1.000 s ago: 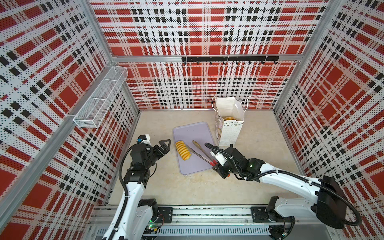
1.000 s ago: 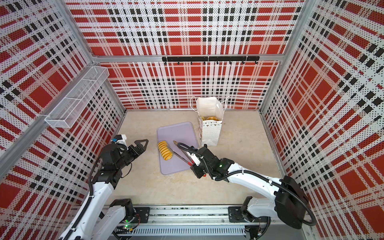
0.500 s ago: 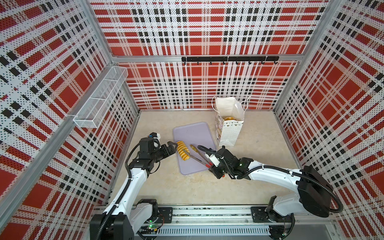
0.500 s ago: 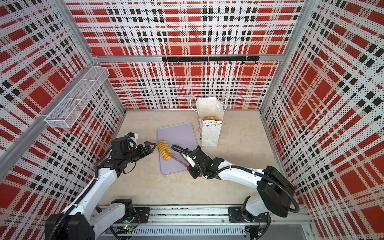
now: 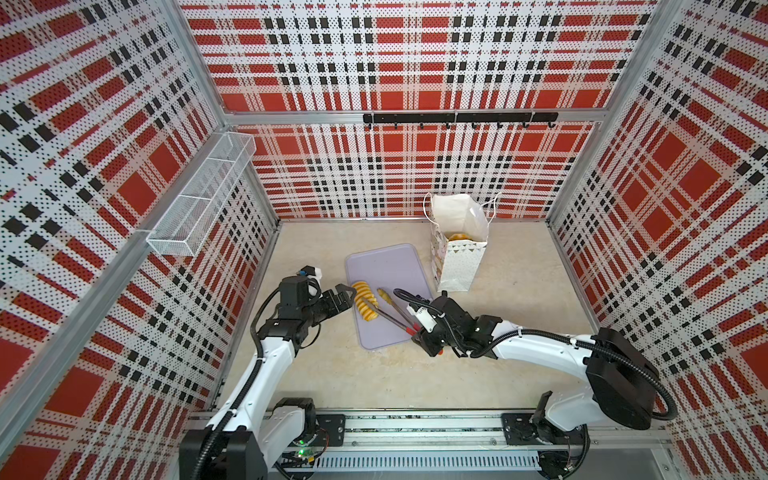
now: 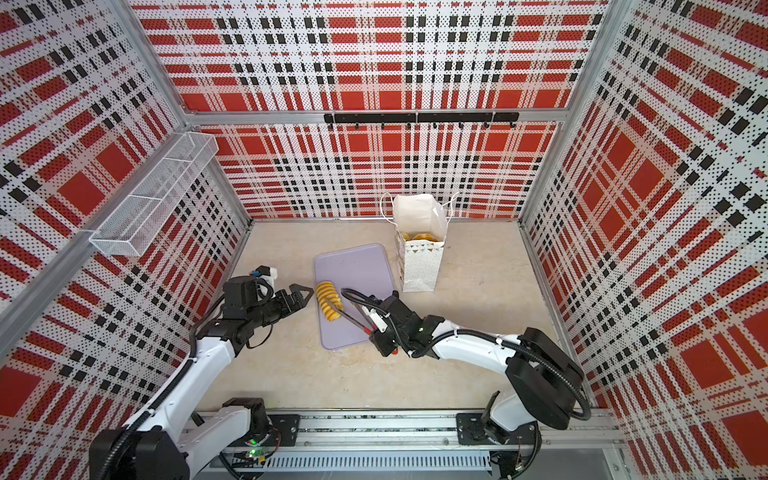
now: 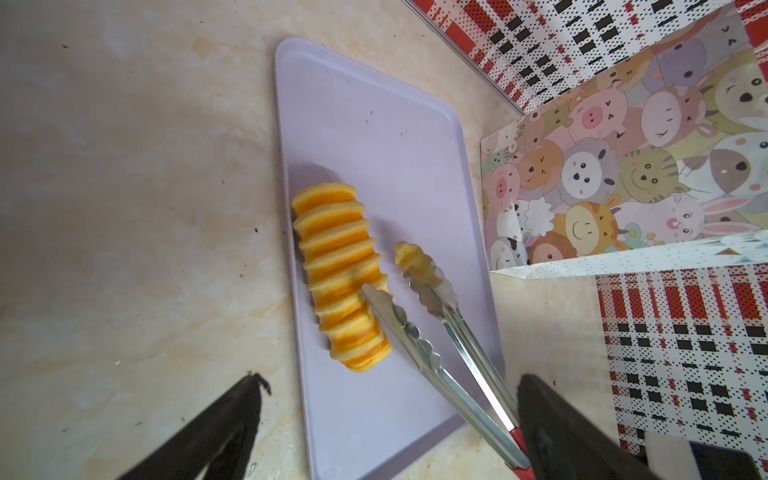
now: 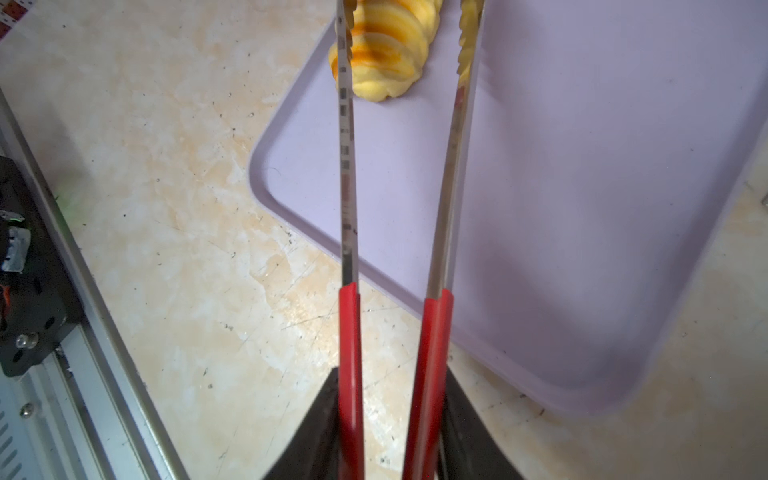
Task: Place the fake bread into the paper bag
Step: 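Position the tongs around the large ribbed yellow roll and close them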
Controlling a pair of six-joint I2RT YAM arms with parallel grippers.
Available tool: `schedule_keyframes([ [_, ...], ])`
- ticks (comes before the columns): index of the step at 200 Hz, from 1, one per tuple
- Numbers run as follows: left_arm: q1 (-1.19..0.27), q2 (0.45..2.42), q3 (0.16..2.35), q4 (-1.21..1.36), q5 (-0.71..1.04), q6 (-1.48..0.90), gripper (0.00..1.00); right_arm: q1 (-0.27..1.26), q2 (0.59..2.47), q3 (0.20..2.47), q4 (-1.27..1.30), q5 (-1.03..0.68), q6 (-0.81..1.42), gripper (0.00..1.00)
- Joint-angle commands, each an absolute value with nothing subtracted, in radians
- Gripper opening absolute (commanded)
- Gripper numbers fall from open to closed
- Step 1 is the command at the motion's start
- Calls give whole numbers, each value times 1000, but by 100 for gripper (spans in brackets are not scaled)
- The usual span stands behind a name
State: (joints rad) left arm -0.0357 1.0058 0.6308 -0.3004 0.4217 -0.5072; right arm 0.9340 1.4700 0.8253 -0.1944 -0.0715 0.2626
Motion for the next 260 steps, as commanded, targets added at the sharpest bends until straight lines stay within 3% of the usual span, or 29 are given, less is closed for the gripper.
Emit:
schedule_keyframes([
  [1, -43, 989, 620, -296, 420, -494, 98, 939, 1445, 821, -137, -83, 277, 36],
  [186, -68, 990, 618, -296, 396, -497, 98, 946, 1560, 847, -115, -122, 292, 35],
  [260, -68, 989, 624, -294, 415, -496, 98, 950, 1458, 808, -119, -61, 294, 24],
])
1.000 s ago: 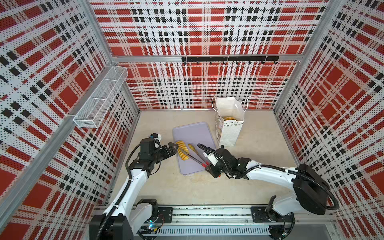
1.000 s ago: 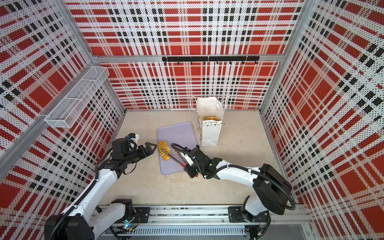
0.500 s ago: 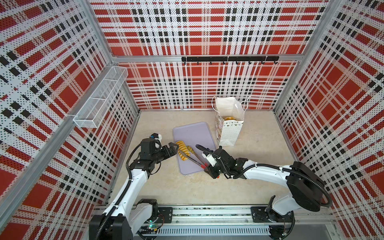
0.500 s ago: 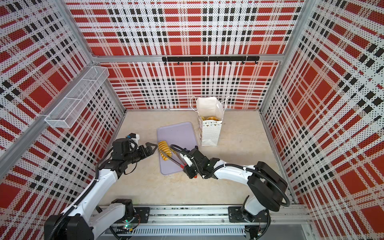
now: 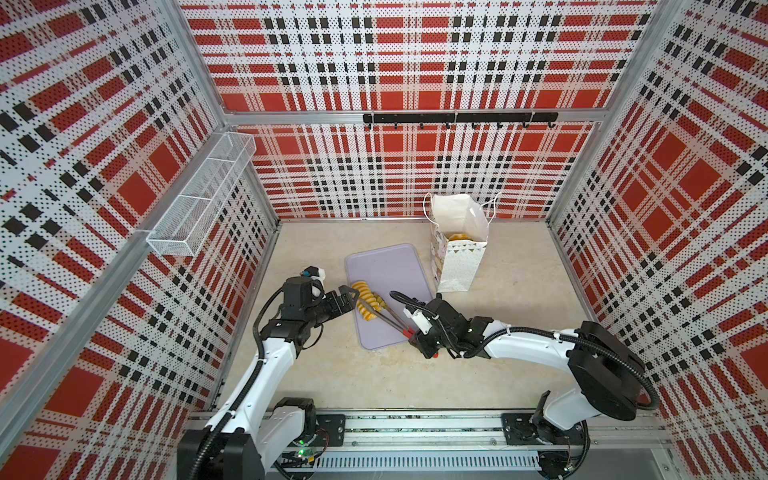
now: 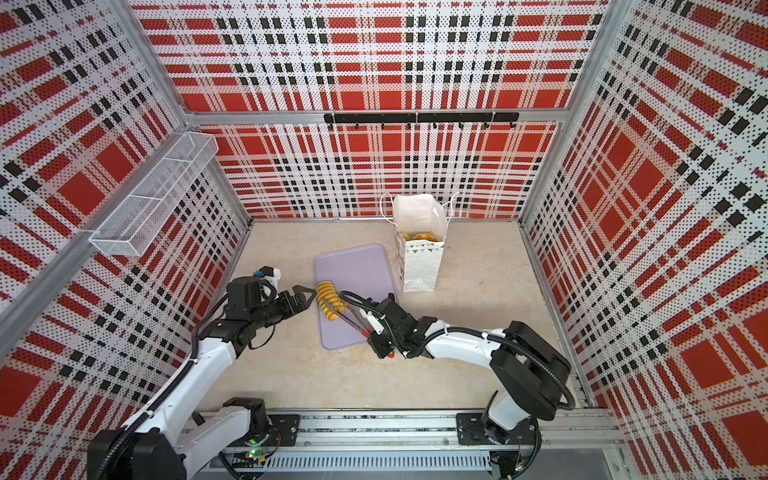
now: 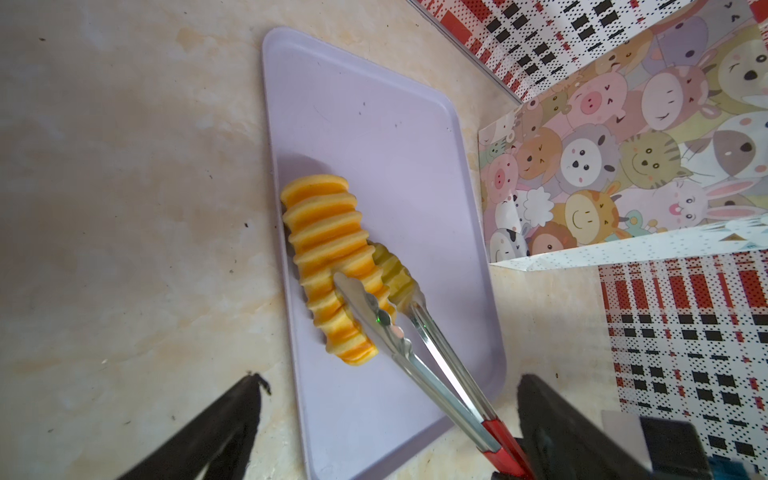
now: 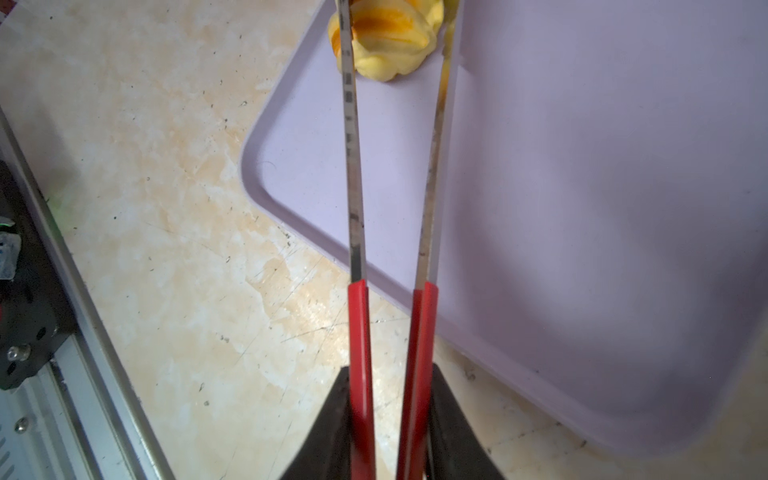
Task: Place the fake bread into the paper bag
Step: 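Position the tongs around the large ribbed yellow roll and close them, then lift the ribbed roll and carry it toward the paper bag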
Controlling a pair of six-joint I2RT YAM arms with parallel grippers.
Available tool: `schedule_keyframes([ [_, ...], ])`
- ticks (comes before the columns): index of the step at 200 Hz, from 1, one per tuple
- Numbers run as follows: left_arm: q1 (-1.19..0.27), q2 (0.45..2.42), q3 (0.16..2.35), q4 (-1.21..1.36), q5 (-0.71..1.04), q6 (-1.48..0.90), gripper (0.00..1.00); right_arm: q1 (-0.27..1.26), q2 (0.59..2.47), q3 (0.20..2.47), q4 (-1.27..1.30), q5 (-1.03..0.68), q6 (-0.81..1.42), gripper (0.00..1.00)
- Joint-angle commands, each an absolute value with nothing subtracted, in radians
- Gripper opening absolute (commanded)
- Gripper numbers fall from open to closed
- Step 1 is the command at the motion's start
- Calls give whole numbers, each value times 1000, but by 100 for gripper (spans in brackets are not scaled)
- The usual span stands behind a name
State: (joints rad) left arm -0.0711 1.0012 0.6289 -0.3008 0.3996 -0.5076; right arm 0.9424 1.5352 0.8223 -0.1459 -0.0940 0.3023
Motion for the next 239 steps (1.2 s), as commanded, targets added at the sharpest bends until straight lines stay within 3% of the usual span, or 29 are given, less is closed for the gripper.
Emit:
schedule_keyframes([
  [1, -67, 988, 625, -293, 416, -496, 98, 950, 1455, 806, -119, -60, 294, 24],
  [48, -140, 906, 573, -148, 387, -638, 98, 950, 1283, 771, -147, 37, 292, 23],
  [120, -311, 724, 429, 232, 137, -776, 98, 949, 914, 717, -136, 100, 242, 22],
  [162, -358, 747, 448, 302, 91, -779, 98, 949, 811, 824, -196, 112, 239, 21],
  [239, -511, 899, 562, 402, -32, -710, 98, 950, 707, 945, -205, 332, 162, 22],
])
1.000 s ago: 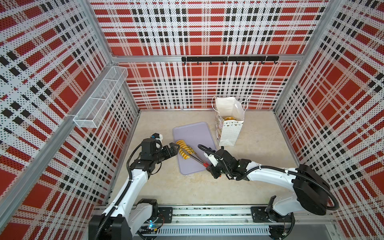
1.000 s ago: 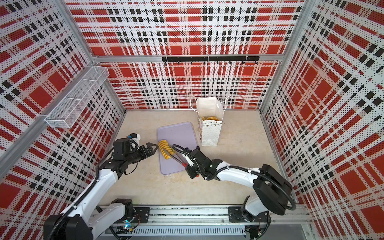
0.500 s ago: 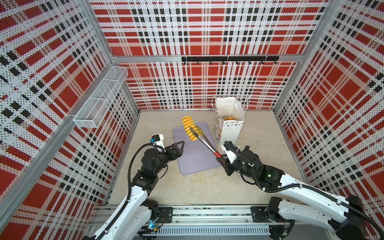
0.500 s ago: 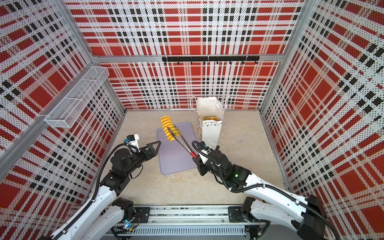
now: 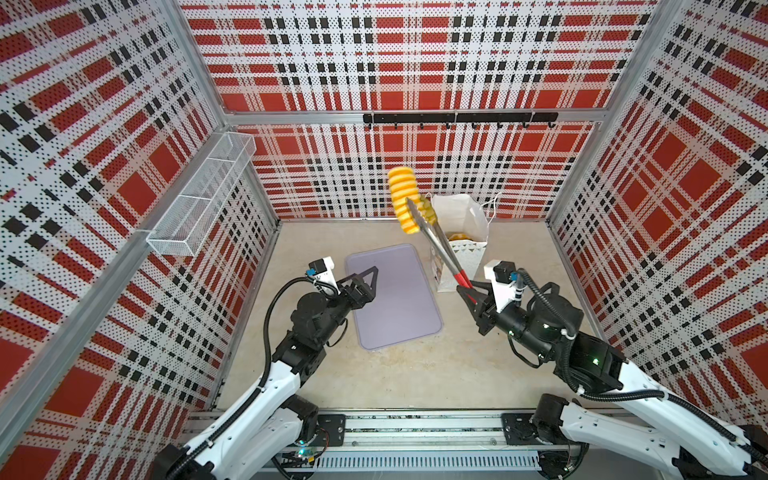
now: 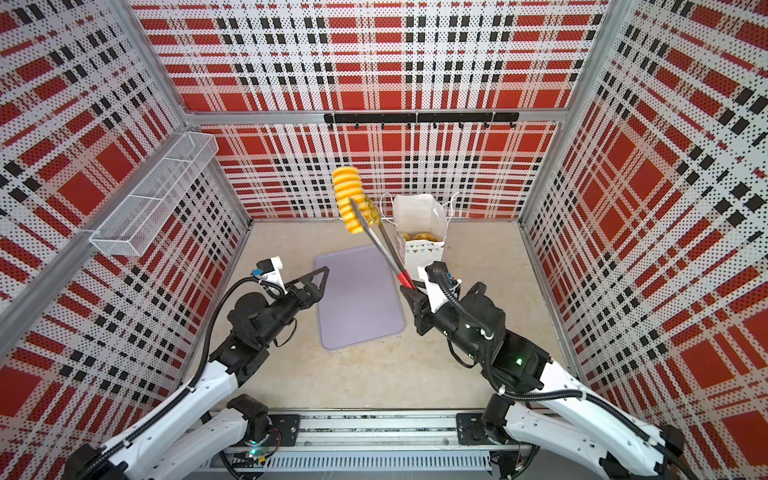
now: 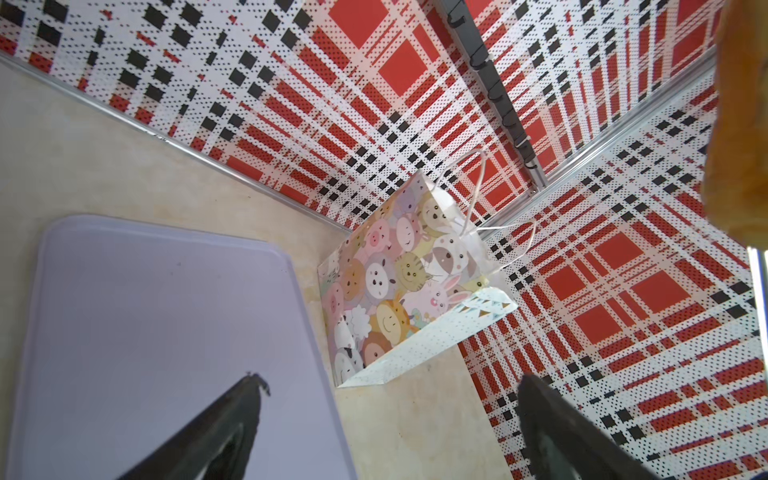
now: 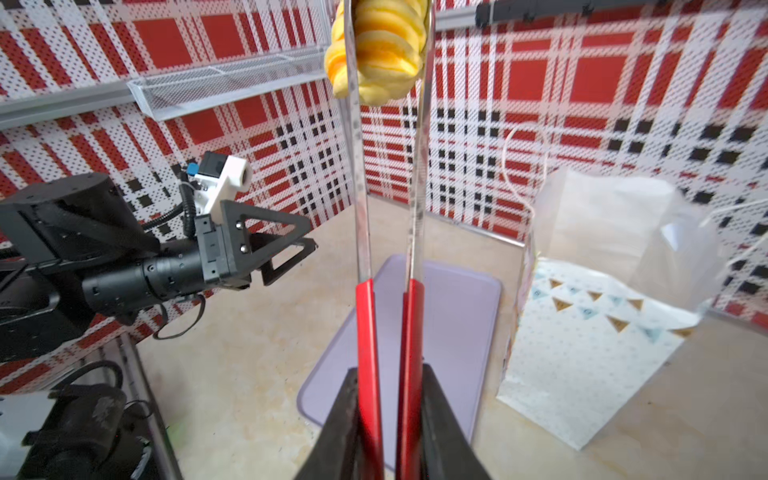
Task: Place the fake bread into the paper bag
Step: 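Lift the ribbed roll and carry it toward the paper bag, then lower the ribbed roll into the paper bag with the tongs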
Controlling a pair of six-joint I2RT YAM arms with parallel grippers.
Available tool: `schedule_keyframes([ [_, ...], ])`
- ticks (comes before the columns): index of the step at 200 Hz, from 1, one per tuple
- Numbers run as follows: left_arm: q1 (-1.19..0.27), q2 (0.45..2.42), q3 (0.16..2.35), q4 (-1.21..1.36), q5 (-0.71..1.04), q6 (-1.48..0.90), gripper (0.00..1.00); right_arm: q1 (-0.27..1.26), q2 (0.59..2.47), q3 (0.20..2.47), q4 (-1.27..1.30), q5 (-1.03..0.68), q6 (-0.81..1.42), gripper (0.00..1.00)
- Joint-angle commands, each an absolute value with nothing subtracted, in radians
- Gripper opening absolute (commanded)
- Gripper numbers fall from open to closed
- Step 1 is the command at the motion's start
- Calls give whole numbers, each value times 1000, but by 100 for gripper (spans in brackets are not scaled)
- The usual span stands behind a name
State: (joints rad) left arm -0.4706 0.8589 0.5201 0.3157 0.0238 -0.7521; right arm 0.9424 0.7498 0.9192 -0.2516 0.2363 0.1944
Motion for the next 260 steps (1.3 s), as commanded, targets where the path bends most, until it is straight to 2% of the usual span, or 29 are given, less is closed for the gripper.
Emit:
schedule_keyframes([
  [1, -514, 900, 563, 403, -34, -709, 98, 950, 705, 944, -204, 336, 162, 22],
  [43, -598, 955, 582, 474, -39, -596, 98, 949, 669, 895, -177, 494, 144, 22],
  [90, -610, 989, 512, 595, 81, -545, 98, 947, 681, 825, -150, 675, 163, 22],
  [130, -617, 993, 483, 607, 91, -516, 98, 945, 745, 802, -121, 759, 140, 22],
  [161, -620, 986, 471, 607, 85, -508, 98, 923, 785, 790, -110, 778, 137, 22],
  [260, -624, 994, 459, 607, 86, -512, 98, 800, 924, 802, -172, 691, 189, 25],
])
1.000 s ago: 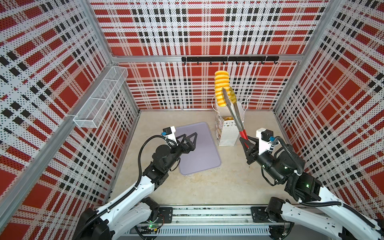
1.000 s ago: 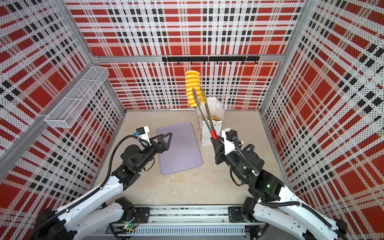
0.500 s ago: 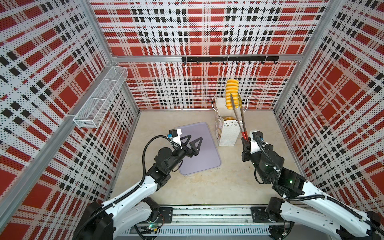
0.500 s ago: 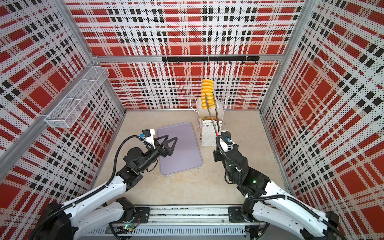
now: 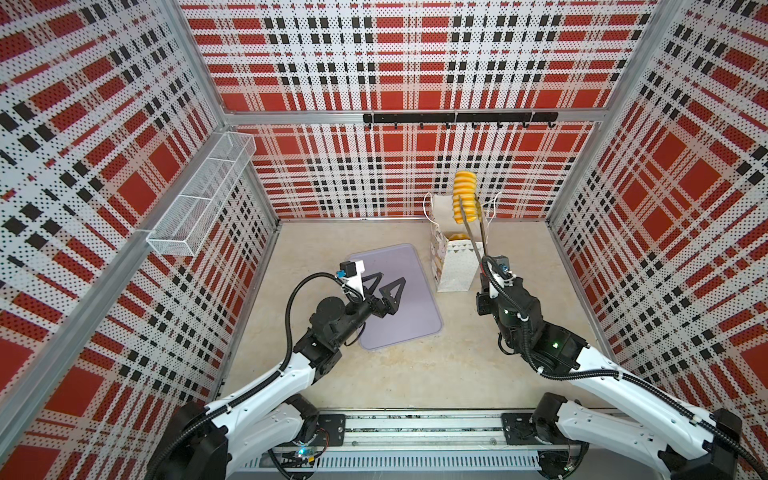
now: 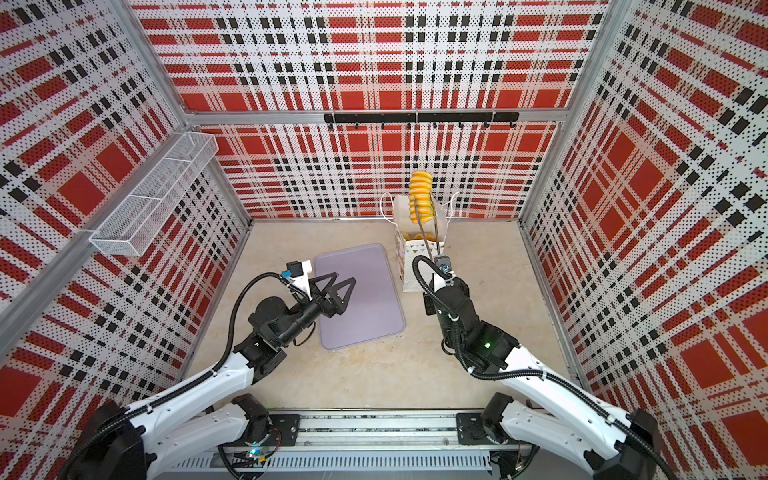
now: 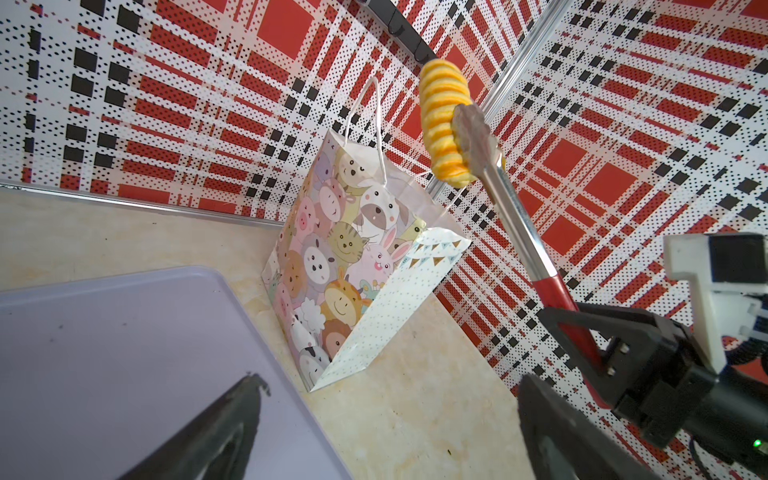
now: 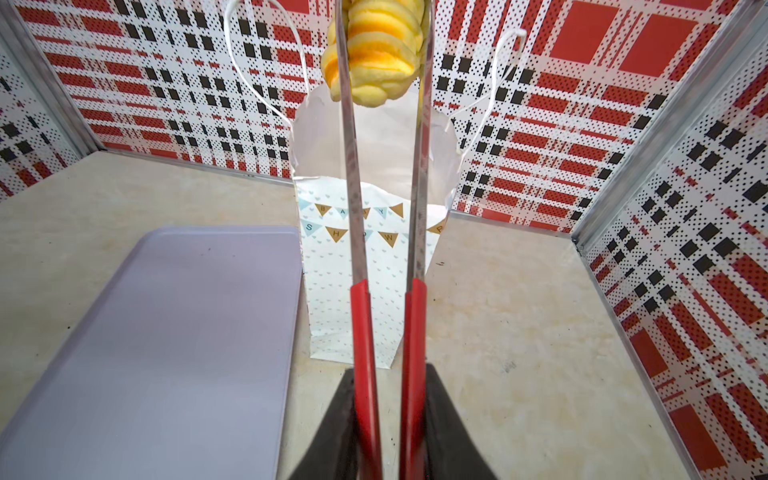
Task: Place the fake bread into the paper bag
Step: 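Lower the ribbed roll into the paper bag with the tongs, then open the tongs to release the ribbed roll into the bag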
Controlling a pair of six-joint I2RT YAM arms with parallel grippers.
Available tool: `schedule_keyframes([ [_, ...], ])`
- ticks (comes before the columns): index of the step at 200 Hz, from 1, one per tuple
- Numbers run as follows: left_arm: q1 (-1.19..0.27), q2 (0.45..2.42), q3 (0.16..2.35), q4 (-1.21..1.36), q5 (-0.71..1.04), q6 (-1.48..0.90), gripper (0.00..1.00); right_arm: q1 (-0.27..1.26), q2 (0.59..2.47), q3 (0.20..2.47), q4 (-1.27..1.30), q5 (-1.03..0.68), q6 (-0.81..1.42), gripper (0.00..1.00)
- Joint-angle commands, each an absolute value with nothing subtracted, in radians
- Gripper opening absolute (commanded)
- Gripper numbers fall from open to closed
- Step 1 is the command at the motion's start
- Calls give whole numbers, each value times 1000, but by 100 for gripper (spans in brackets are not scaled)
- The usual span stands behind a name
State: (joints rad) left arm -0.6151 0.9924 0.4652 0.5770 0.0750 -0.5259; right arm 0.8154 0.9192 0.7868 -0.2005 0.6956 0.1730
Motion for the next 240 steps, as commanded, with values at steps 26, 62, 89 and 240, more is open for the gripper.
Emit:
schedule_keyframes([
  [26, -623, 999, 459, 607, 89, -512, 98, 790, 952, 807, -181, 693, 191, 27],
  [62, -623, 1000, 462, 603, 74, -515, 98, 783, 977, 816, -196, 708, 189, 28],
  [89, -623, 1000, 461, 599, 68, -512, 98, 772, 972, 812, -199, 701, 193, 29],
  [240, -622, 1004, 470, 568, 37, -500, 98, 769, 814, 729, -81, 473, 135, 27],
])
